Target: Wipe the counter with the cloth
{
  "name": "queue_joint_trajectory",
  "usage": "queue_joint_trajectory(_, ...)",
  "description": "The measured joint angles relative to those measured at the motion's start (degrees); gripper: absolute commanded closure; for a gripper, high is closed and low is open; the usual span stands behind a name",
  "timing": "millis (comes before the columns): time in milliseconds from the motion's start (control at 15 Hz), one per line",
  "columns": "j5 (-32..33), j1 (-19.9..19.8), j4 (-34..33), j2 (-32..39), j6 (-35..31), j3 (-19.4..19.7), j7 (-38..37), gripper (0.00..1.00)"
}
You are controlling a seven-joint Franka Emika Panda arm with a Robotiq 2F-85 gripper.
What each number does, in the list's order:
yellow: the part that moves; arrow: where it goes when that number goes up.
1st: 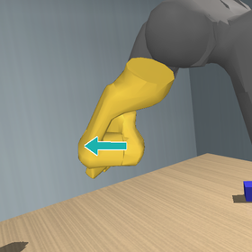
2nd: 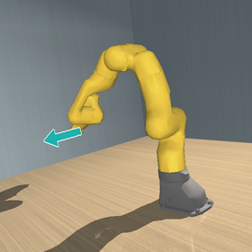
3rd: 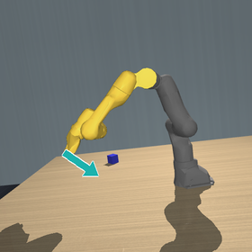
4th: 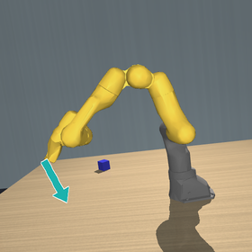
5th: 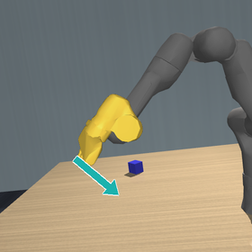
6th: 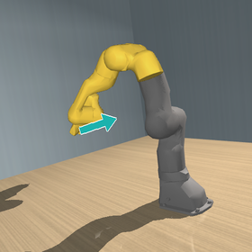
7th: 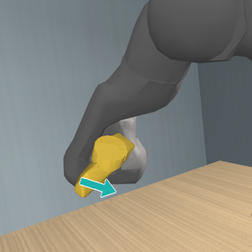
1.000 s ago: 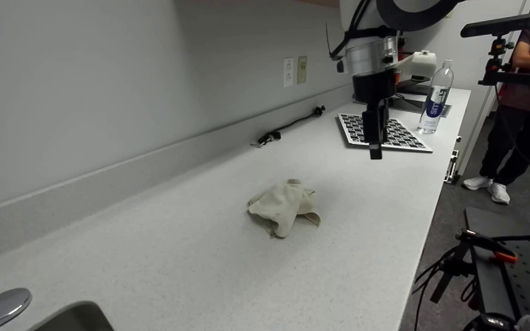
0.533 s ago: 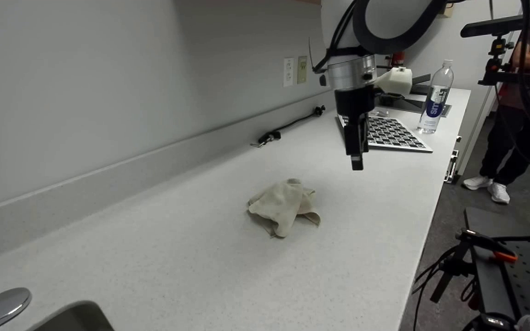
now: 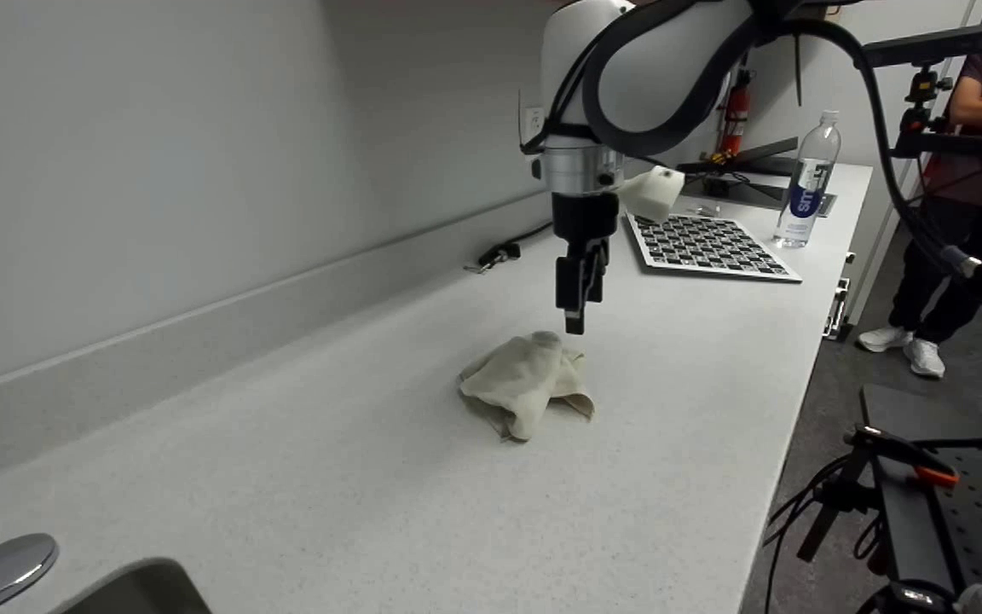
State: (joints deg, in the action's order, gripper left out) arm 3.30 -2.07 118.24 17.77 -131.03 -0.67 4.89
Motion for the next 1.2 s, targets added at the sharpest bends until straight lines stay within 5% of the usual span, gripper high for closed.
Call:
queue_joint_trajectory(867, -0.6, 2.5, -14.1, 16.9, -2.3, -3.2, 0.0, 0.0)
queue_joint_trajectory(1000, -0.6, 2.6, -15.1, 17.8, -2.2, -3.2, 0.0, 0.26)
queue_joint_trajectory(1200, -0.6, 2.5, -15.7, 17.9, -2.2, -3.2, -0.3, 0.5)
